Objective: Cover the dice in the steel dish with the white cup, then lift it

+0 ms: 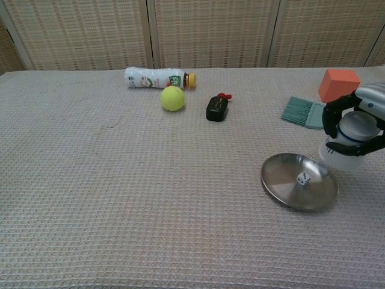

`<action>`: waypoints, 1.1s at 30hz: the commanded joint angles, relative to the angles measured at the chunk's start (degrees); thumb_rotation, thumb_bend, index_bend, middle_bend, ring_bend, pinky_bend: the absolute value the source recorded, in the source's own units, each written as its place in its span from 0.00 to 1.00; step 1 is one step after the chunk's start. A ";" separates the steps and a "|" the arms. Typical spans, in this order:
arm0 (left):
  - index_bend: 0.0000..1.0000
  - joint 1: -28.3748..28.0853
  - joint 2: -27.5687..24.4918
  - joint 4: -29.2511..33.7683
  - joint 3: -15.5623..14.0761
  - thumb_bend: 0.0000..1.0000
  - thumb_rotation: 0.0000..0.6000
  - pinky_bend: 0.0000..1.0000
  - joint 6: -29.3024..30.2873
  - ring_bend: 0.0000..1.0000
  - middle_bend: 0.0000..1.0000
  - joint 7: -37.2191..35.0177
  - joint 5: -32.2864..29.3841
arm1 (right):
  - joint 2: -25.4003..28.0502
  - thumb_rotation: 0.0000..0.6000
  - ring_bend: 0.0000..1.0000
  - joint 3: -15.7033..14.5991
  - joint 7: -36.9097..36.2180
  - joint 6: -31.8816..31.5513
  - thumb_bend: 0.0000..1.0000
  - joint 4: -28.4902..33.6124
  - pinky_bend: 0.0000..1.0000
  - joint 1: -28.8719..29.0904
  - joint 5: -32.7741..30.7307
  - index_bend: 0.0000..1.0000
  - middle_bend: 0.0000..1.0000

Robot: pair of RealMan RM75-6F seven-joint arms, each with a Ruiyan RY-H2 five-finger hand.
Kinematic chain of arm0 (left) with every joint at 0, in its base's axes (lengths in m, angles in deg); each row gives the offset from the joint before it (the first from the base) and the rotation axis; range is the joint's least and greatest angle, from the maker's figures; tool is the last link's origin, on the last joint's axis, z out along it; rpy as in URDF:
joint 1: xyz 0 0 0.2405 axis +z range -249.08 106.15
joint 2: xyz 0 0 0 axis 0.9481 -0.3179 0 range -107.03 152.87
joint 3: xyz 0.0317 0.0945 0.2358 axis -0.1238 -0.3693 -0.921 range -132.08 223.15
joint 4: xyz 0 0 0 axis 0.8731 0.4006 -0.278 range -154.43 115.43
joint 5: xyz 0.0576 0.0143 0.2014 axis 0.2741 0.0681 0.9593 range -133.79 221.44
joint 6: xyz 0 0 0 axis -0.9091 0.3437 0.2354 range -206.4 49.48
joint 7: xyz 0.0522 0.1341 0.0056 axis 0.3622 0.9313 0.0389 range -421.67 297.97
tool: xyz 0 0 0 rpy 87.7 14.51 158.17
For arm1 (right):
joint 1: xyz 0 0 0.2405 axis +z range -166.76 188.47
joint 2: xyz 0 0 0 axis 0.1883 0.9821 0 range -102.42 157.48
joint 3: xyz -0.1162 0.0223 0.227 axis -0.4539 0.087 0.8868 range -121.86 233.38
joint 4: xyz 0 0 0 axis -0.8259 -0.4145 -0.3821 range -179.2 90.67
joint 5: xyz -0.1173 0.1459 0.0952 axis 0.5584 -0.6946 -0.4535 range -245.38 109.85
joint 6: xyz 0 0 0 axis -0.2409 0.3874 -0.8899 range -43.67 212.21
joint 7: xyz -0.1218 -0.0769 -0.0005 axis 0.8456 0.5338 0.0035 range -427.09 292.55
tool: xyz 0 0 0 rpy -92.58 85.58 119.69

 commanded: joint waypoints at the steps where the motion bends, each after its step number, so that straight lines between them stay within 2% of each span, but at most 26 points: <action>1: 0.35 -0.08 0.08 0.11 -0.17 0.40 1.00 0.46 -0.27 0.35 0.41 0.45 0.17 | 1.22 1.00 0.50 0.63 -1.58 4.59 0.25 -0.11 0.80 -1.78 -3.57 0.70 0.58; 7: 0.35 -0.08 0.13 0.13 -0.15 0.40 1.00 0.46 -0.35 0.35 0.41 0.79 0.14 | -1.07 1.00 0.49 0.57 -6.50 6.86 0.25 -5.76 0.80 -1.54 -3.89 0.67 0.58; 11: 0.35 -0.04 0.02 0.06 -0.03 0.40 1.00 0.46 -0.17 0.35 0.41 0.45 -0.03 | -4.28 1.00 0.39 -0.27 -13.18 9.34 0.24 -13.37 0.75 -1.34 -3.39 0.54 0.54; 13: 0.35 -0.01 -0.02 0.04 -0.05 0.40 1.00 0.47 0.00 0.35 0.41 0.36 0.11 | -4.70 1.00 0.31 -0.86 -15.41 9.64 0.21 -15.05 0.69 -1.31 -2.72 0.45 0.46; 16: 0.35 0.06 -0.05 0.07 -0.03 0.40 1.00 0.46 0.23 0.35 0.41 0.26 0.18 | -4.68 1.00 0.09 -1.40 -17.01 8.59 0.14 -16.60 0.52 -1.46 -1.67 0.29 0.27; 18: 0.35 0.08 -0.08 0.11 -0.03 0.40 1.00 0.46 0.28 0.35 0.41 0.21 0.17 | -4.05 1.00 0.02 -1.64 -16.16 8.19 0.12 -16.83 0.42 -1.71 -1.33 0.22 0.17; 20: 0.35 0.08 -0.07 0.09 -0.03 0.40 1.00 0.47 0.26 0.35 0.41 0.26 0.17 | -2.64 1.00 0.00 -1.80 -14.31 7.72 0.09 -15.58 0.32 -2.01 -1.09 0.14 0.07; 23: 0.35 0.05 -0.04 0.06 -0.05 0.40 1.00 0.46 0.22 0.35 0.41 0.34 0.24 | 1.00 1.00 0.00 -1.86 -10.79 6.20 0.06 -10.37 0.21 -2.78 -0.89 0.03 0.00; 25: 0.35 0.07 -0.04 0.06 -0.05 0.40 1.00 0.46 0.24 0.35 0.41 0.30 0.24 | 4.54 1.00 0.00 -2.01 -7.63 5.11 0.06 -4.75 0.18 -3.51 -0.81 0.00 0.00; 28: 0.35 0.11 -0.07 0.08 -0.02 0.40 1.00 0.46 0.29 0.35 0.41 0.21 0.13 | 13.20 1.00 0.00 -2.84 2.95 4.46 0.06 9.56 0.15 -5.64 -1.75 0.00 0.00; 29: 0.35 0.13 -0.09 0.05 -0.01 0.40 1.00 0.46 0.27 0.35 0.41 0.20 0.06 | 16.84 1.00 0.00 -3.04 8.96 4.21 0.06 16.06 0.14 -6.85 -2.89 0.00 0.00; 31: 0.35 0.11 -0.09 -0.03 0.02 0.40 1.00 0.46 0.18 0.35 0.41 0.18 -0.07 | 21.07 1.00 0.00 -2.57 18.78 2.12 0.06 25.71 0.14 -9.47 -5.68 0.00 0.00; 33: 0.35 0.09 -0.06 -0.11 0.04 0.40 1.00 0.46 0.13 0.35 0.41 0.26 -0.08 | 22.83 1.00 0.00 -2.33 24.28 -0.34 0.06 31.06 0.14 -11.21 -6.38 0.00 0.00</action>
